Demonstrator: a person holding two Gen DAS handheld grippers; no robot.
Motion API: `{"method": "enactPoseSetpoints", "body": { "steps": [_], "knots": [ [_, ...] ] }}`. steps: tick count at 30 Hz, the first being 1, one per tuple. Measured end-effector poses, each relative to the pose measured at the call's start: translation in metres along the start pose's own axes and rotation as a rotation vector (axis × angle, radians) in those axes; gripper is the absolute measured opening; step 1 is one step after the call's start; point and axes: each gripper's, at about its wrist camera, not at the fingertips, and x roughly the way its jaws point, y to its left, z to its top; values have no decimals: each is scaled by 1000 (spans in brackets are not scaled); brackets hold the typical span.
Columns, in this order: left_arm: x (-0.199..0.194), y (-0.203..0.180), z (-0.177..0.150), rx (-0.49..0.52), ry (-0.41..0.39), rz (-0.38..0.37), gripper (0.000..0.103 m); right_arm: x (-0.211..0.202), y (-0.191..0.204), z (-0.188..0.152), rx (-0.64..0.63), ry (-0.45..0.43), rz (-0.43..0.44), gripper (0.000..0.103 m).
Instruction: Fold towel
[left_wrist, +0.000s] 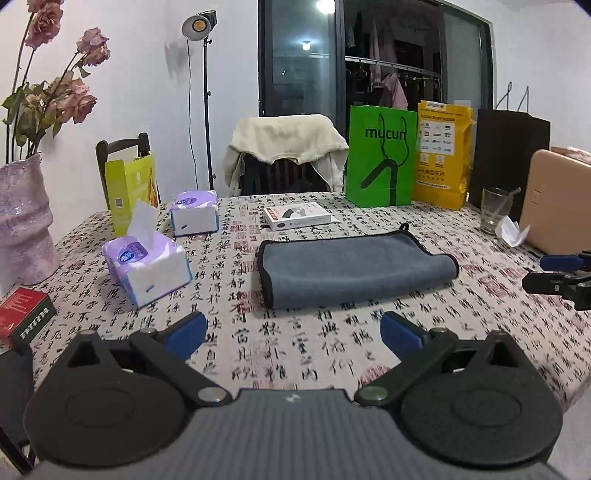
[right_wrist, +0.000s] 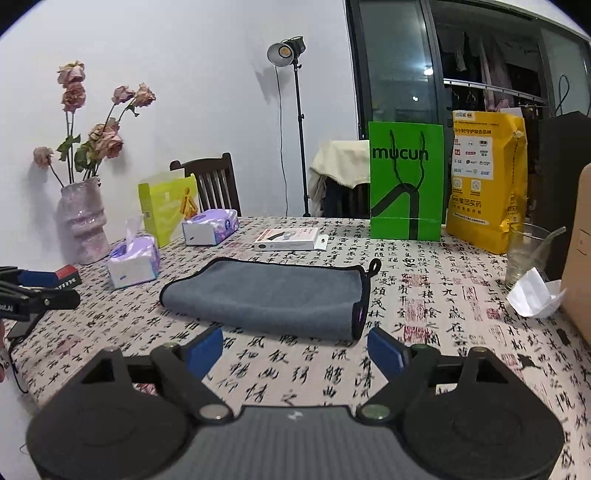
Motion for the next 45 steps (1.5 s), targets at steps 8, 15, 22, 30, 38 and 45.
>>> {"method": "enactPoseSetpoints", "body": {
  "steps": [8, 15, 22, 30, 38, 45],
  "knots": [
    [-32, -10, -20, -10, -23, -10, 103, -37, 23, -20, -46, -22, -8, 87],
    [-51, -14, -38, -5, -30, -21, 103, -67, 45, -33, -57, -59, 4, 87],
    [-71, -16, -60, -9, -45, -21, 103, -85, 61, -56, -58, -61, 6, 88],
    [-94, -18, -81, -18, -58, -16, 103, -102, 76, -79, -51, -57, 13, 88],
    [-121, -21, -96, -2, -83, -10, 103, -125, 92, -92, -42, -73, 19, 88],
    [-139, -27, -109, 12, -93, -12, 103, -141, 103, -104, -34, -74, 30, 88]
  ]
}}
